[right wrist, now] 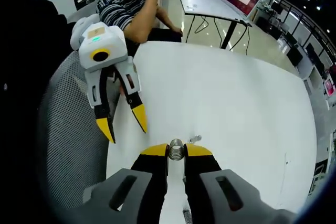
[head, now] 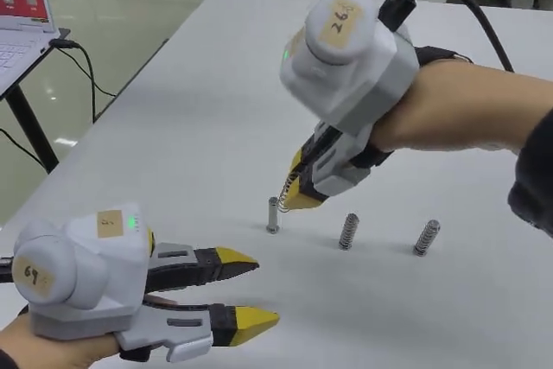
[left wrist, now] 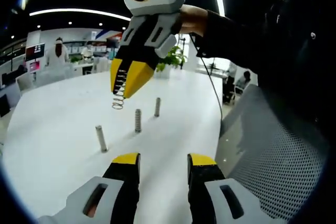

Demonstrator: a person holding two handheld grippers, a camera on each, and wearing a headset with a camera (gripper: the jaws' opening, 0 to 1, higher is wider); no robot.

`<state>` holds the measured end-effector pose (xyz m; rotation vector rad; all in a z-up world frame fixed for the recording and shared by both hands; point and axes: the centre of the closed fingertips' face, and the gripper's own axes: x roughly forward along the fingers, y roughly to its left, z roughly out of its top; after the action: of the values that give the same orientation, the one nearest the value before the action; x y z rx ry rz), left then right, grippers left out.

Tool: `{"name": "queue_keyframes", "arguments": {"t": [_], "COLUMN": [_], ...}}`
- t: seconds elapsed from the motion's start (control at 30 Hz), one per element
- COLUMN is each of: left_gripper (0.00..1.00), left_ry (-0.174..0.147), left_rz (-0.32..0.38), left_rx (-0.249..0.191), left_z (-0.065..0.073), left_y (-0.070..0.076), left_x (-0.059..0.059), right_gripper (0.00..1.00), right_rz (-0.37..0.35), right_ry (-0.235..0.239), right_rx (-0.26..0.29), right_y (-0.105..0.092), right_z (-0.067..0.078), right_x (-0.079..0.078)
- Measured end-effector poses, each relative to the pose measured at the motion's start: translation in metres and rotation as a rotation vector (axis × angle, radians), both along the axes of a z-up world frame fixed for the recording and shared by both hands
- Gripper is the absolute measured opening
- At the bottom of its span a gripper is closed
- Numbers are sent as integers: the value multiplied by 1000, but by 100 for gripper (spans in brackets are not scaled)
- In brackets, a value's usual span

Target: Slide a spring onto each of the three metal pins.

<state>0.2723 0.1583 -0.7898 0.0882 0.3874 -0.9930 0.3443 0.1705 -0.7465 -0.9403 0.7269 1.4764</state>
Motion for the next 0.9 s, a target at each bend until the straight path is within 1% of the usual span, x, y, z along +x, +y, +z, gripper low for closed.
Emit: {"name": "queue_keyframes", "arguments": {"t": [0.07,0.1,0.17,0.27,0.37,0.5,0.6,0.77,0.9], "left_gripper": [29,29,29,29,29,29,29,28,28], "left_ry": [1,1,0,1,2,3,5,4,4], "left_rz": [-1,-1,1,2,0,-1,-5,-4,-4], "left_rx": [1,1,-2,-5,-3,-4,-2,-3,-2], "left_z": [0,0,0,0,0,-1,-1,0,0], "left_y": [0,0,0,0,-1,-1,-1,-1,-1], "left_x": [0,0,0,0,-1,-1,-1,-1,0], "right_gripper": [8,8,8,8,8,8,8,8,8], "right_rz": [-5,-8,-15,-21,-8,3,4,6,10], "right_ry": [-16,-35,-53,-57,-75,-70,-63,-59,-55], "right_rx": [-13,-23,-35,-39,-59,-74,-75,-92,-98], "right_y": [1,2,4,6,7,9,12,12,13], "right_z": [-2,-4,-7,-11,-19,-27,-31,-38,-40], "right_x": [6,14,25,30,31,31,32,33,32]}}
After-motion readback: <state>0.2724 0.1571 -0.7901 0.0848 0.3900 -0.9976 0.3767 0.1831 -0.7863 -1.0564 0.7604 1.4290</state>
